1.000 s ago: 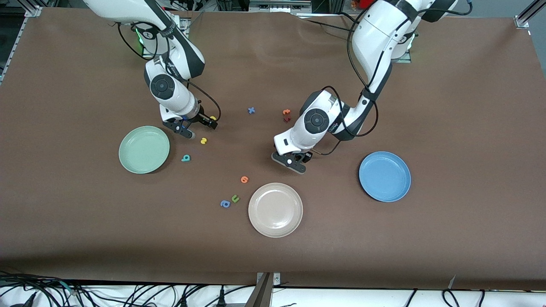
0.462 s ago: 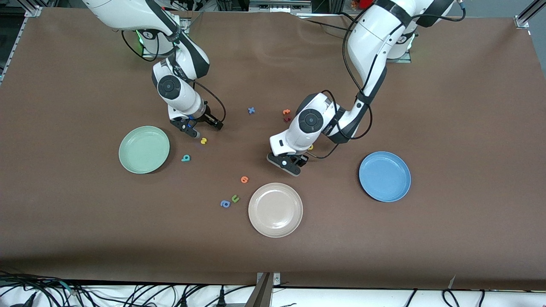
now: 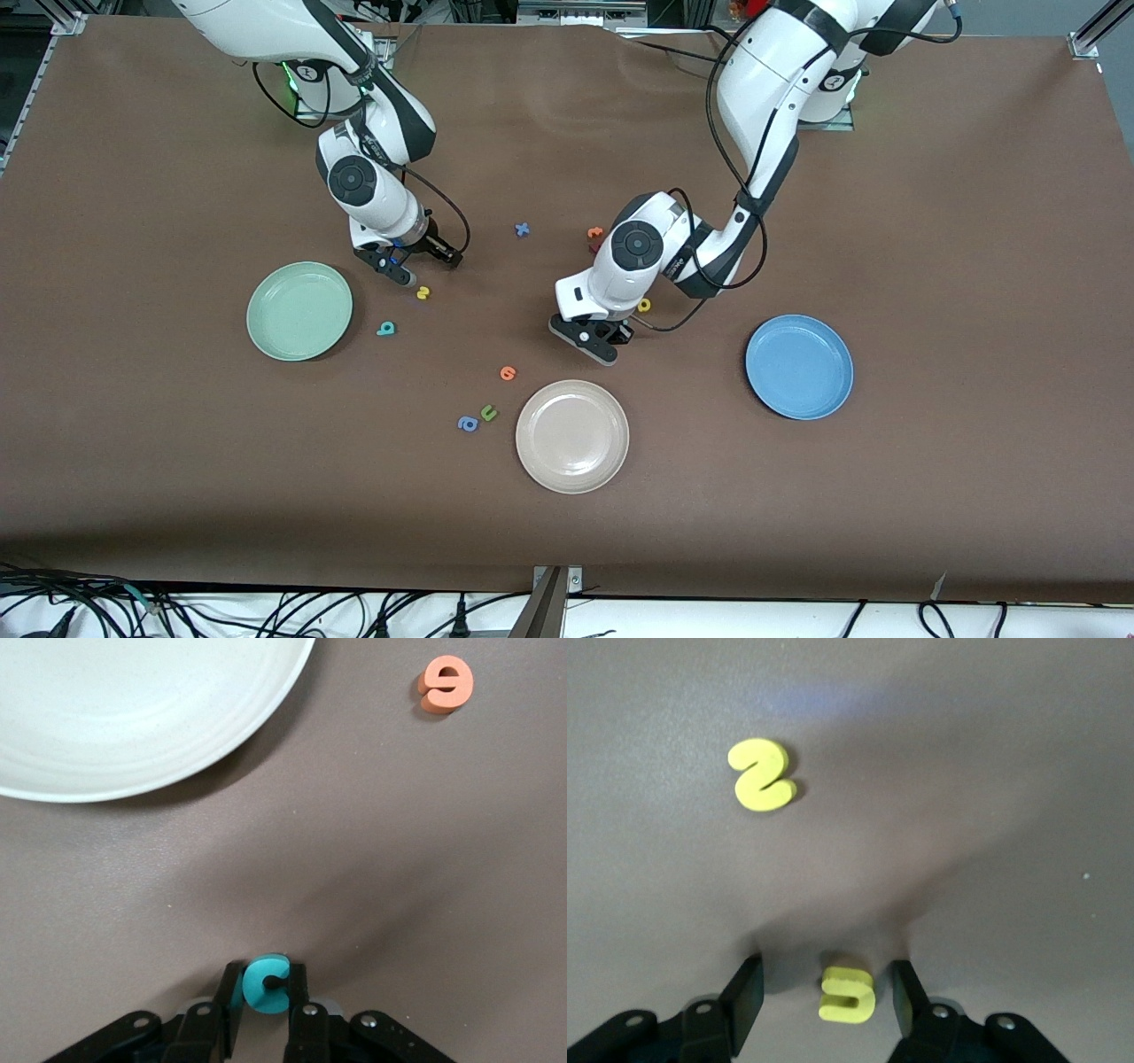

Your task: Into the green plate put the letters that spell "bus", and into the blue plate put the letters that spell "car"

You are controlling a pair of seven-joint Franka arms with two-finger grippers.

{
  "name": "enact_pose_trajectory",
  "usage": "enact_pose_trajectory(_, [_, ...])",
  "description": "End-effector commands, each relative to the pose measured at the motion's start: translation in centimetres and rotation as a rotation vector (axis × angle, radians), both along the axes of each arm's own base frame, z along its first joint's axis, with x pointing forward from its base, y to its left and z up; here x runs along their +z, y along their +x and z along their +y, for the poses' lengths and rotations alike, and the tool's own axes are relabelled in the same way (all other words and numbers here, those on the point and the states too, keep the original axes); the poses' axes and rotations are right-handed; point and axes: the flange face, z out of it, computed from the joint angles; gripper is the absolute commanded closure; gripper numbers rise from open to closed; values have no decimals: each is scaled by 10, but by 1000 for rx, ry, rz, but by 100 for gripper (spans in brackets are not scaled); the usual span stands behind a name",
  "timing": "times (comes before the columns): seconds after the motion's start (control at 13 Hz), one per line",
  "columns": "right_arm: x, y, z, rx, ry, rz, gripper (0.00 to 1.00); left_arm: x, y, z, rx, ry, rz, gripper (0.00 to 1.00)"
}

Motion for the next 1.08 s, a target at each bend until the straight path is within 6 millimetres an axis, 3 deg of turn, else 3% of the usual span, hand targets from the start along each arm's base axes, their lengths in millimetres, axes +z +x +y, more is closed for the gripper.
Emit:
enact_pose_trajectory(0.0, [3, -11, 4, 1, -13, 31, 42, 2, 5, -1, 2, 14, -19, 92])
enact_pose_trajectory(0.23, [5, -12, 3, 6, -21, 40, 48, 51, 23, 24, 33, 48, 13, 91])
enact_pose_trajectory(0.38, [7, -9, 4, 16, -20, 30, 48, 79, 38, 62, 77, 97, 70, 89])
enact_pose_trajectory(0.46, [10, -6, 5, 26, -19, 19, 47, 94, 43, 78, 94, 119, 98, 82])
enact_pose_trajectory(0.54, [13, -5, 5, 36, -21, 9, 47, 102, 45, 97, 96, 153, 135, 85])
enact_pose_trajectory(0.77, [12, -5, 4, 73, -36, -4, 48, 104, 63, 168, 92, 192, 219, 84])
enact_pose_trajectory(1.0, [10, -5, 3, 80, -41, -4, 48, 85, 72, 239, 22, 184, 258, 85])
